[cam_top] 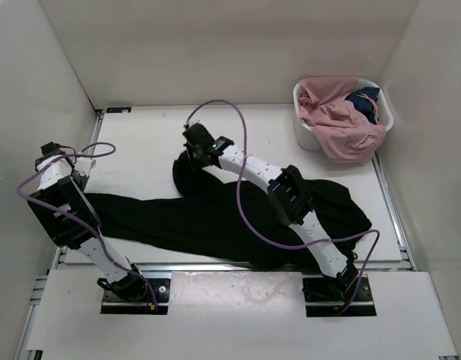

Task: Fold and stack the trousers
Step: Flatten the trousers out

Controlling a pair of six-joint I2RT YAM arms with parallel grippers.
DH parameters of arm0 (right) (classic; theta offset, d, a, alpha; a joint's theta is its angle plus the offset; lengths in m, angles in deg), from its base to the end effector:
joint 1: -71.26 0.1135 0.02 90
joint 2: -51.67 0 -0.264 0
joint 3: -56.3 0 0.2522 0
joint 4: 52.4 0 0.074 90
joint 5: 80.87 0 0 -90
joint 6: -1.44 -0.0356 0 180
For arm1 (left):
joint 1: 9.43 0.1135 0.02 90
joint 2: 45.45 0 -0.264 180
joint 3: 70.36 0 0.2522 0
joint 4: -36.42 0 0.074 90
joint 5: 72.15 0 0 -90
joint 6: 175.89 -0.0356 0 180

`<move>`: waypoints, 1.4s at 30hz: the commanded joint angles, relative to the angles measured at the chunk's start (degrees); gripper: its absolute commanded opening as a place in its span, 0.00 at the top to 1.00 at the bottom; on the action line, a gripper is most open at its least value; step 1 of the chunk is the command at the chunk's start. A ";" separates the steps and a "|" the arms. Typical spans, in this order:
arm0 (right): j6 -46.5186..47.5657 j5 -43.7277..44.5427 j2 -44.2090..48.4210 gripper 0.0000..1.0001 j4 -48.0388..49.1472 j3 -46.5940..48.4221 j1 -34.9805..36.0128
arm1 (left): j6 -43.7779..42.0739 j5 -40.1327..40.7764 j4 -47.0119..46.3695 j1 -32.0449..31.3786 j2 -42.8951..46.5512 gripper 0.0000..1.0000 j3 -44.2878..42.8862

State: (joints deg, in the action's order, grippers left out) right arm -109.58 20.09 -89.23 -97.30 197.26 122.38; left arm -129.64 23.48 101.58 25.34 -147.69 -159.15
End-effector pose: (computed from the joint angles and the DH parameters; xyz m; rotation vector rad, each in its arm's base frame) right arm 0.3532 0.4273 0.2034 -0.5237 2.3117 0.3962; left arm 0.2797 0.1984 0.2056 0.2227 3.0263 0.3070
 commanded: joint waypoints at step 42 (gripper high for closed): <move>-29.35 9.43 69.64 0.01 -11.23 -84.57 -67.02 | 17.83 -6.78 1.87 -49.62 -36.02 0.17 -48.12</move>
State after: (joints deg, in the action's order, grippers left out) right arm -137.91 33.90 -16.01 -114.87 112.03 56.13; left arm -112.68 14.58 104.38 -24.87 -185.22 -207.93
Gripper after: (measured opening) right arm 0.993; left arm 0.845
